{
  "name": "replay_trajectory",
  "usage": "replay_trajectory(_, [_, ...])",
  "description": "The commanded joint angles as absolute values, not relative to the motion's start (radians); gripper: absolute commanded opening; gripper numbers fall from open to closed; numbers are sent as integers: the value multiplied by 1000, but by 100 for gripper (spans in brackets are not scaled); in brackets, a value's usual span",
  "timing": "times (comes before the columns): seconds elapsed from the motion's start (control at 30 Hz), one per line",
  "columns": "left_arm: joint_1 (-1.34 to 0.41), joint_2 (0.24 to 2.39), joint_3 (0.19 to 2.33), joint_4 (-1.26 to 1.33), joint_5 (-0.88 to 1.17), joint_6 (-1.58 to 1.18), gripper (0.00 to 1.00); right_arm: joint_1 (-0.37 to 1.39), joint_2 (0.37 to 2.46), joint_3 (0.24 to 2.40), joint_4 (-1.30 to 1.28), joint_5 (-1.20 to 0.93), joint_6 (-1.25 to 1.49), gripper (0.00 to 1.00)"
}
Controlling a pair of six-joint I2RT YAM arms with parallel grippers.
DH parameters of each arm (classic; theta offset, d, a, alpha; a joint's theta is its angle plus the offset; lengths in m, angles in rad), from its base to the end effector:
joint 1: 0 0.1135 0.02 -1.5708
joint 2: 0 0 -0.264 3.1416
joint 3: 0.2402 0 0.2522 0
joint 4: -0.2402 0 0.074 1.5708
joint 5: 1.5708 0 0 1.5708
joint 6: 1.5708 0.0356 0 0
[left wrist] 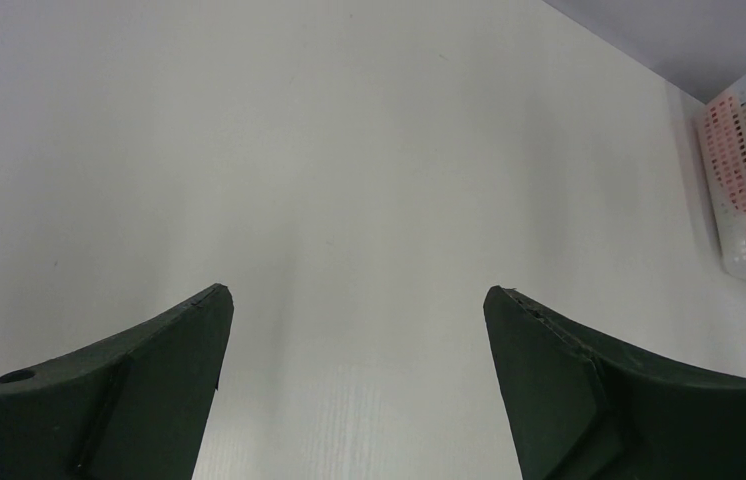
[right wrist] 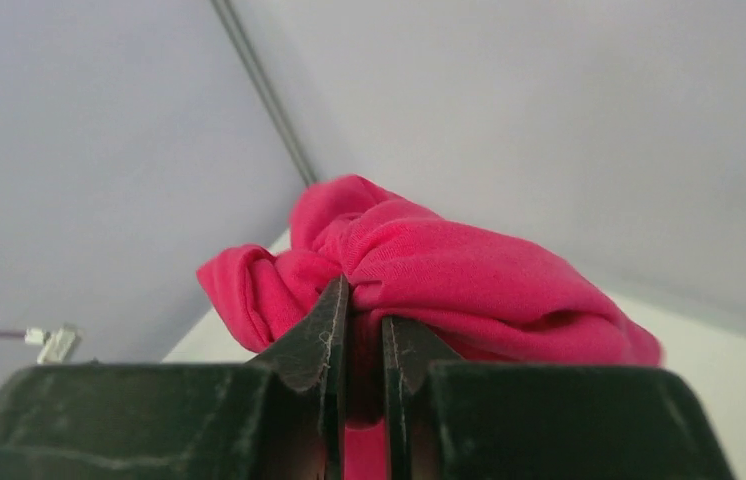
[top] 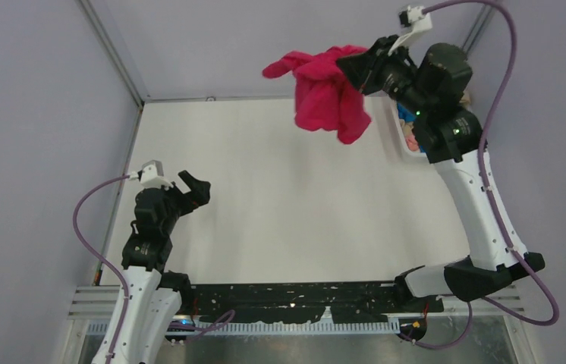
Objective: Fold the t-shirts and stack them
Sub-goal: Move the tshirt to the center of the board, then flatten out the tshirt
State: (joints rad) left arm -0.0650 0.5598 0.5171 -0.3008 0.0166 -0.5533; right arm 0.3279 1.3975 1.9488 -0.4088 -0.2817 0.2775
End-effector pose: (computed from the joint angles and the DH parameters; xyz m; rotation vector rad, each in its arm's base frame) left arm 0.1464 -0.0101 0.2663 -0.4575 1.8833 -0.4306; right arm 0.2418 0.0927 0.5683 -0.2740 1.4456 0.6959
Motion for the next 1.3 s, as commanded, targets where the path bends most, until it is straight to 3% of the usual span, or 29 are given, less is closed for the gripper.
replay_trajectory(0.0, [-61, 555, 554, -311, 16, -585, 99, 486, 1294, 1682, -369, -110, 205, 6])
replay_trajectory(0.27, [-61, 577, 570, -360, -19, -604, 99, 564, 1242, 1066, -140, 55, 365, 6])
replay_trajectory(0.3, [-60, 585, 571, -357, -9, -604, 99, 564, 1254, 1030, -135, 82, 364, 12])
replay_trajectory(0.43, [-62, 652, 573, -329, 85, -622, 99, 566, 1308, 920, -194, 152, 322, 61])
replay_trajectory(0.47, [-62, 675, 572, -311, 116, -626, 99, 567, 1301, 920, -210, 177, 323, 88])
replay_trajectory(0.5, [-62, 702, 572, -288, 156, -629, 99, 566, 1275, 914, -229, 220, 325, 97])
replay_trajectory(0.6, [-82, 792, 582, -233, 254, -650, 99, 566, 1179, 874, -228, 301, 369, 95])
replay_trajectory(0.8, [-344, 1108, 770, -252, 110, -620, 99, 565, 886, 704, -312, 381, 421, 95])
replay_trajectory(0.93, [-395, 1356, 908, -240, 193, -604, 99, 563, 751, 635, -445, 458, 450, 95])
replay_trajectory(1.27, [-491, 1743, 1160, -378, 214, -591, 75, 563, 604, 540, -441, 485, 478, 95])
